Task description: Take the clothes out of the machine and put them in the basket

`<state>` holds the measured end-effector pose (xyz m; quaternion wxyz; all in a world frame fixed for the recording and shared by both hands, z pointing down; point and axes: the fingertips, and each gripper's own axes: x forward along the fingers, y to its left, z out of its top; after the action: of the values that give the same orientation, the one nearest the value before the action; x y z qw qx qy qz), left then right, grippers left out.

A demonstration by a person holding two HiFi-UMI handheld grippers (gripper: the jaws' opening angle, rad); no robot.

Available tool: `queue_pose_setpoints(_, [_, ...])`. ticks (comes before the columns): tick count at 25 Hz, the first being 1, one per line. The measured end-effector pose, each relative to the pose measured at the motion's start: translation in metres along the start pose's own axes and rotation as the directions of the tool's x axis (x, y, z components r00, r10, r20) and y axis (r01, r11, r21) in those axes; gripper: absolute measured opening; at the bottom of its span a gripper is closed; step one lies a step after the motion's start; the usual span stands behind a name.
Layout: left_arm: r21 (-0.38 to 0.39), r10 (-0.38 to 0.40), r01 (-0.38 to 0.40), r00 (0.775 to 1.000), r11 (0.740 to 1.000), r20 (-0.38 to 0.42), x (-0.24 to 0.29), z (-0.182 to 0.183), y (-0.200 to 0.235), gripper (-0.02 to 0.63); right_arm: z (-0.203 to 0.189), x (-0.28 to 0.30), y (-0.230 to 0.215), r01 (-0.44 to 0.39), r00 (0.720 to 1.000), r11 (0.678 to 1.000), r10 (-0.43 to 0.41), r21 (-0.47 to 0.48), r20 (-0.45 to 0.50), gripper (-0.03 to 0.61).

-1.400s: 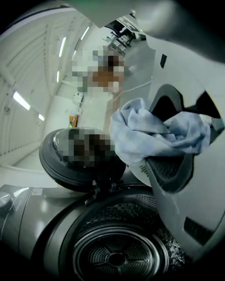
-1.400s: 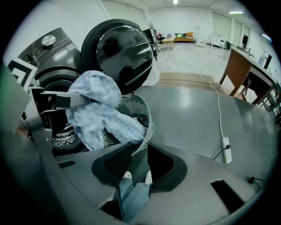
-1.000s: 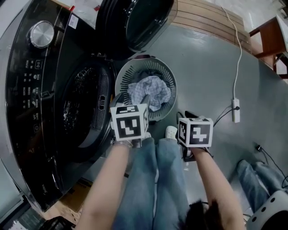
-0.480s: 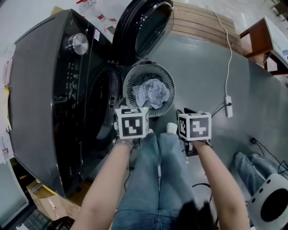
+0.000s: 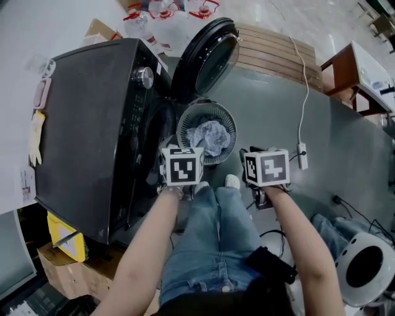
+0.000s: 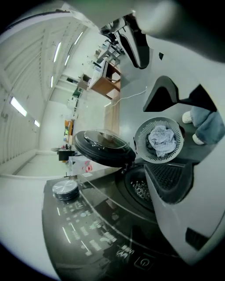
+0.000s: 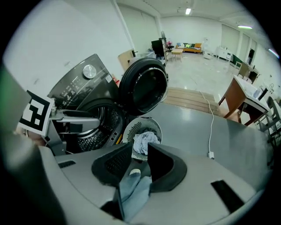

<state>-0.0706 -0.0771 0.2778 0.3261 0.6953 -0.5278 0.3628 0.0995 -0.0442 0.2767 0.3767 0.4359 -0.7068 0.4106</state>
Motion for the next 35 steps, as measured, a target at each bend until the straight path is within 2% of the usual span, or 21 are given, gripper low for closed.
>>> queue_pose_setpoints(6, [0.035,-0.004,0.001,0.996,0.999,0.086,-0.045,0.039,-0.001,0.368,0.033,-0.048,0.007,0.000,0.998,1.000,0.000,0.007,0.063,0.112])
queue_pose_setpoints(13, [0.059,-0.012,0.002,0.985,0.998,0.170,-0.081,0.075,-0.003,0.367,0.063,-0.106,0.029,-0.058,0.989,0.994,0.045,0.089,0.141,0.112])
queue_pose_setpoints(18, [0.039,-0.021,0.012,0.977,0.999,0.214,-0.106,0.087,-0.006,0.368,0.080,-0.133,0.036,-0.048,0.978,0.998,0.039,0.042,0.204,0.112])
queue_pose_setpoints(24, [0.064,-0.028,0.011,0.959,0.998,0.281,-0.140,0.098,0.000,0.367,0.091,-0.157,0.041,-0.043,0.961,0.999,0.038,0.009,0.275,0.112])
queue_pose_setpoints(27, [0.075,-0.022,-0.004,0.940,0.997,0.341,-0.159,0.110,0.008,0.367,0.098,-0.164,0.050,-0.033,0.948,0.999,0.038,-0.021,0.317,0.112])
queue_pose_setpoints(31, [0.125,-0.062,0.010,0.906,0.992,0.418,-0.185,0.124,0.012,0.367,0.101,-0.171,0.061,-0.055,0.926,0.998,0.062,-0.028,0.372,0.106])
queue_pose_setpoints(33, [0.150,-0.061,-0.011,0.882,0.989,0.467,-0.202,0.137,0.015,0.367,0.108,-0.180,0.068,-0.075,0.906,0.996,0.088,-0.049,0.414,0.094])
queue_pose_setpoints(35, [0.168,-0.050,-0.046,0.849,0.985,0.526,-0.222,0.151,0.019,0.367,0.121,-0.197,0.078,-0.081,0.870,0.991,0.122,-0.106,0.478,0.086])
